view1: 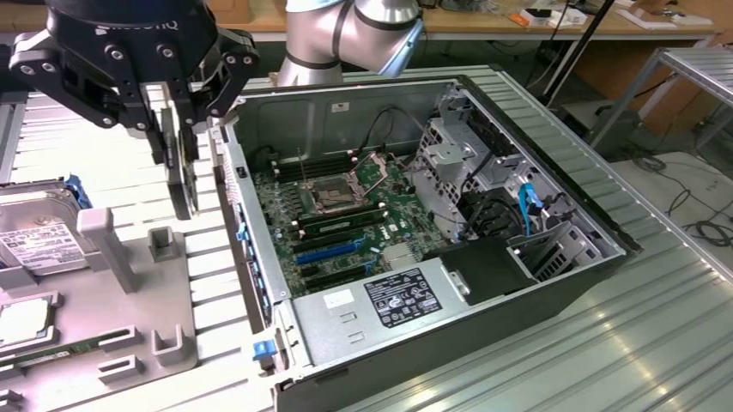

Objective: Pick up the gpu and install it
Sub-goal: 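Pick up the gpu and move the gpu toward the slot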

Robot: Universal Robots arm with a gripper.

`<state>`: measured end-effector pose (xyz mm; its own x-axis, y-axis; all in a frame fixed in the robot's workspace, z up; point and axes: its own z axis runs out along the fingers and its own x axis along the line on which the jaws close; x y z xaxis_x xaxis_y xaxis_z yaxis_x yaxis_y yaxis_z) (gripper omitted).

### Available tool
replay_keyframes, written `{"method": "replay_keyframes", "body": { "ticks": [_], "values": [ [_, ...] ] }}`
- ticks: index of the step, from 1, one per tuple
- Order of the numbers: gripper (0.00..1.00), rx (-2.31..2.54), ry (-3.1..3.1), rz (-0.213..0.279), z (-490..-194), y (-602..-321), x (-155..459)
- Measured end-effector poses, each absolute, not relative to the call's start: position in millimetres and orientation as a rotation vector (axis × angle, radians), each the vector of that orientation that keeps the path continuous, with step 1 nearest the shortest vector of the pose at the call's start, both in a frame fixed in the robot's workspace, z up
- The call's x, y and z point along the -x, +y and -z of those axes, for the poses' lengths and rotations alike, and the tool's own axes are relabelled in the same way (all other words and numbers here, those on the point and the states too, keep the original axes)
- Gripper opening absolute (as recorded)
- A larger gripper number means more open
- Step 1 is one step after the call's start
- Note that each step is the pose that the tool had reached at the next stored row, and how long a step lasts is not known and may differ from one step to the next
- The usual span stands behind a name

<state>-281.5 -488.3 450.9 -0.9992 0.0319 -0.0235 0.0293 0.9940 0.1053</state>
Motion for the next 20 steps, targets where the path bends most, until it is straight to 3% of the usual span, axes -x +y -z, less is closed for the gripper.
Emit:
{"method": "replay_keyframes", "body": {
  "ticks": [20],
  "values": [
    [0.27,-0.048,3.112,-0.164,-450.8,-488.3,265.5]
  ]
}}
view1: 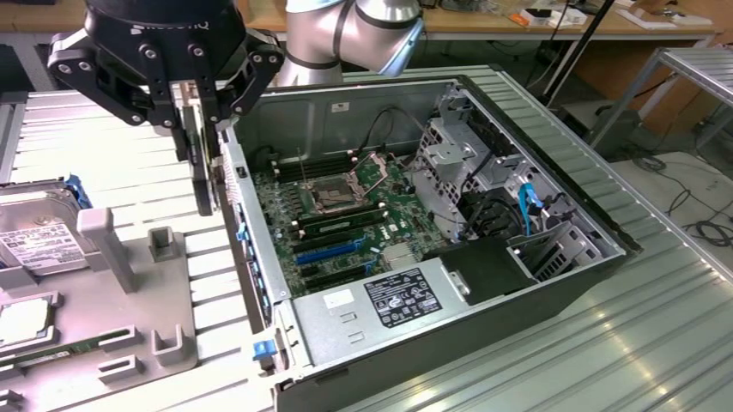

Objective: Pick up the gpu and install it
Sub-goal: 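Pick up the gpu and move the gpu toward the slot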

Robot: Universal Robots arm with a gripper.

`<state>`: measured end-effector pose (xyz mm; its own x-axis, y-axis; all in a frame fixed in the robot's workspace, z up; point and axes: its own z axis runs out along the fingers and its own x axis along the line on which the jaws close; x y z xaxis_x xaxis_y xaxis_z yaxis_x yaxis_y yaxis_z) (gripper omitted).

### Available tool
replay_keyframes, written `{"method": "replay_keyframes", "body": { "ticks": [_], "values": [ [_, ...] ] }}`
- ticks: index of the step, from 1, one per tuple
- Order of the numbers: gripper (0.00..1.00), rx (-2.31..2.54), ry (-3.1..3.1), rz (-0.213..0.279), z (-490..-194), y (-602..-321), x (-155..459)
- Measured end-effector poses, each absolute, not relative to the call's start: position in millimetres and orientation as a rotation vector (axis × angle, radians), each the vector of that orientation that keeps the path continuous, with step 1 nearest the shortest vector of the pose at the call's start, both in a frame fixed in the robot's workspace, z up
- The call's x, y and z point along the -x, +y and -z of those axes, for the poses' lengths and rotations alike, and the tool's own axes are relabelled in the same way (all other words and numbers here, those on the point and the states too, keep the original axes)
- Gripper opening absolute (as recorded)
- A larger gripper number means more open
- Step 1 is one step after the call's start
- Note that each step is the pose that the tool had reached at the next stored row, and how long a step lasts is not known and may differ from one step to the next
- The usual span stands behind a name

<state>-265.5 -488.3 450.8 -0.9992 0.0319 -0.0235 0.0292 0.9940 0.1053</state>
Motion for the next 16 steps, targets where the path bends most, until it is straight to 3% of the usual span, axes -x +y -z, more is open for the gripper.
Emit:
{"method": "replay_keyframes", "body": {
  "ticks": [16],
  "values": [
    [0.27,-0.048,3.112,-0.164,-450.8,-488.3,253.7]
  ]
}}
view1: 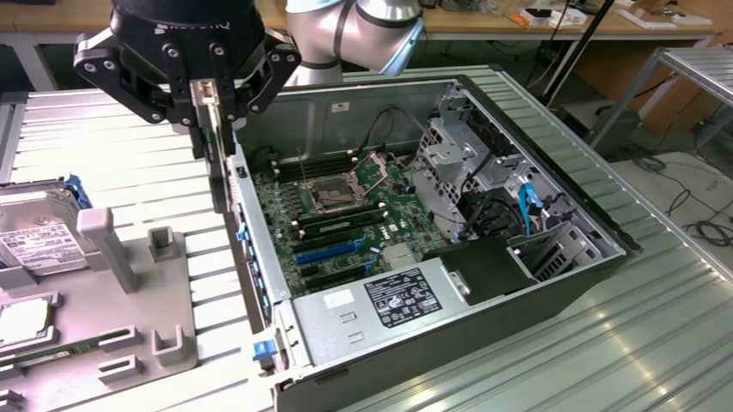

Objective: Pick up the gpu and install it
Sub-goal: 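Pick up the gpu and move the gpu toward the slot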

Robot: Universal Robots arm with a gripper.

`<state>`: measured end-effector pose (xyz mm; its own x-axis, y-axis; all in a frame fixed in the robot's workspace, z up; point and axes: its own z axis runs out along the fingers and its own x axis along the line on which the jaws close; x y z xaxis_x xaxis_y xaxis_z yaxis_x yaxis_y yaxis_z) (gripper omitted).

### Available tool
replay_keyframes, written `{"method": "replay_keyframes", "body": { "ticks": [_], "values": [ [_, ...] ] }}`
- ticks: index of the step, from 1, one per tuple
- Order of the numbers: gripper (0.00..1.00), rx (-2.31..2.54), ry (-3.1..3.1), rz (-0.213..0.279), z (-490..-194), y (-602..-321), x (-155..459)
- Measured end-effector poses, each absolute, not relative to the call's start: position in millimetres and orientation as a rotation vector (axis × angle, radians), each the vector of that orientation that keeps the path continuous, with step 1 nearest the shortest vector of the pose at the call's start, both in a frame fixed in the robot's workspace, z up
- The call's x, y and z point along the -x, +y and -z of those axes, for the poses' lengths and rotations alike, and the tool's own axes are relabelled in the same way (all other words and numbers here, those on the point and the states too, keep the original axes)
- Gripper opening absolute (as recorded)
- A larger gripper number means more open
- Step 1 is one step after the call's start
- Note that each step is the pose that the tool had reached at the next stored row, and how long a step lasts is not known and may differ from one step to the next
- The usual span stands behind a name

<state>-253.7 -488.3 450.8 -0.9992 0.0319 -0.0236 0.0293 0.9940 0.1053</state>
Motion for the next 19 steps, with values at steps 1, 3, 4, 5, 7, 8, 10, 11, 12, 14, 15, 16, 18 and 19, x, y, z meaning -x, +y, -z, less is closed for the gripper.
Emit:
{"method": "replay_keyframes", "body": {
  "ticks": [1,3,4,5,7,8,10,11,12,14,15,16,18,19],
  "values": [
    [0.27,-0.048,3.112,-0.164,-450.8,-488.3,253.1],
    [0.27,-0.048,3.112,-0.164,-450.8,-488.3,251.6],
    [0.27,-0.048,3.112,-0.164,-450.8,-488.3,251.0],
    [0.27,-0.048,3.112,-0.164,-450.8,-488.3,250.3],
    [0.27,-0.048,3.112,-0.164,-450.8,-488.3,248.7],
    [0.27,-0.048,3.112,-0.164,-450.8,-488.3,248.2],
    [0.27,-0.048,3.112,-0.164,-450.8,-488.3,246.8],
    [0.27,-0.048,3.112,-0.164,-450.8,-488.3,245.3],
    [0.27,-0.048,3.112,-0.164,-450.8,-488.3,244.0],
    [0.27,-0.048,3.112,-0.164,-450.8,-488.3,242.3],
    [0.27,-0.048,3.112,-0.164,-450.8,-488.3,241.2],
    [0.27,-0.048,3.112,-0.164,-450.8,-488.3,240.4],
    [0.27,-0.048,3.112,-0.164,-450.8,-488.3,237.7],
    [0.27,-0.048,3.112,-0.164,-450.8,-488.3,236.6]
  ]
}}
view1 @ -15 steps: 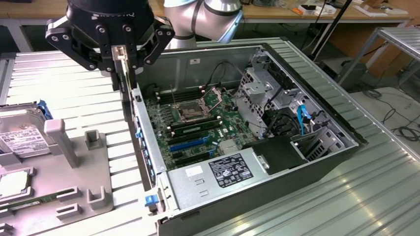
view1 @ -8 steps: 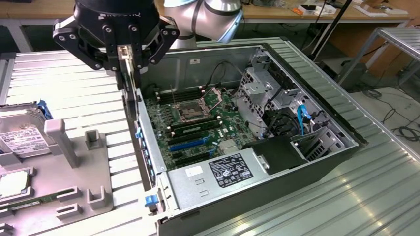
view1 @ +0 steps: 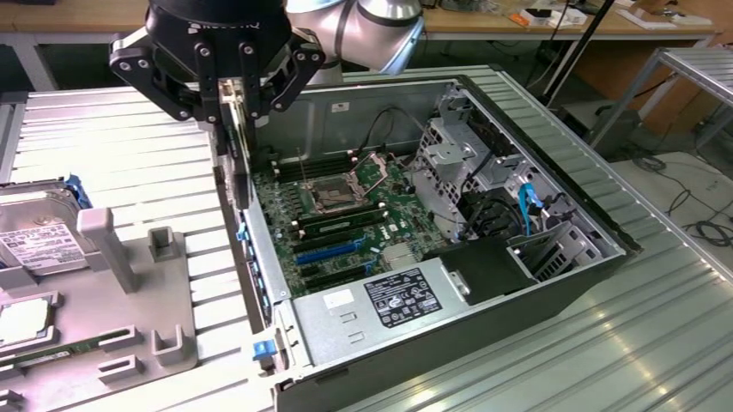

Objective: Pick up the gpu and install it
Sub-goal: 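Pick up the gpu and move the gpu toward the slot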

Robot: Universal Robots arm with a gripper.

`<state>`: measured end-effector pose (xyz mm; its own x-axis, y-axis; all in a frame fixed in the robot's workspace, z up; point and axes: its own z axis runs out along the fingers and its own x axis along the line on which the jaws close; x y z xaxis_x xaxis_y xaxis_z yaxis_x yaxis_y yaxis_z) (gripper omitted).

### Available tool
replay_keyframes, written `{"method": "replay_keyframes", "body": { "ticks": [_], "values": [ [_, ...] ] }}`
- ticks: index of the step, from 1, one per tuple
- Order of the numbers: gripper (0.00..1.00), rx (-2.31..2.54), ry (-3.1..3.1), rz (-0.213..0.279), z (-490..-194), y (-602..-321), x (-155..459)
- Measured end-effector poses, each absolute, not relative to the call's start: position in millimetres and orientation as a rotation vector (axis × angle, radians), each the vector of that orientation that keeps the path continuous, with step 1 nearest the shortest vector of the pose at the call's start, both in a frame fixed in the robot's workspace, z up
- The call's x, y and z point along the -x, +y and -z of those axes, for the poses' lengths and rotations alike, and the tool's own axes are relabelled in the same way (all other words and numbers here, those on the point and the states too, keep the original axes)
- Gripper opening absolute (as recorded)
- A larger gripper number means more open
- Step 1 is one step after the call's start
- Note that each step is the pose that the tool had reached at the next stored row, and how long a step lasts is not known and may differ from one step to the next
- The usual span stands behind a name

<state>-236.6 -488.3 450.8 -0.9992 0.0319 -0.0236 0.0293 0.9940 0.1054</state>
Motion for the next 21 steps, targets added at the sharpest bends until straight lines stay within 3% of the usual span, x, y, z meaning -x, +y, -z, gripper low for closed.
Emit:
{"method": "replay_keyframes", "body": {
  "ticks": [21],
  "values": [
    [0.27,-0.048,3.112,-0.164,-450.8,-488.3,215.8]
  ]
}}
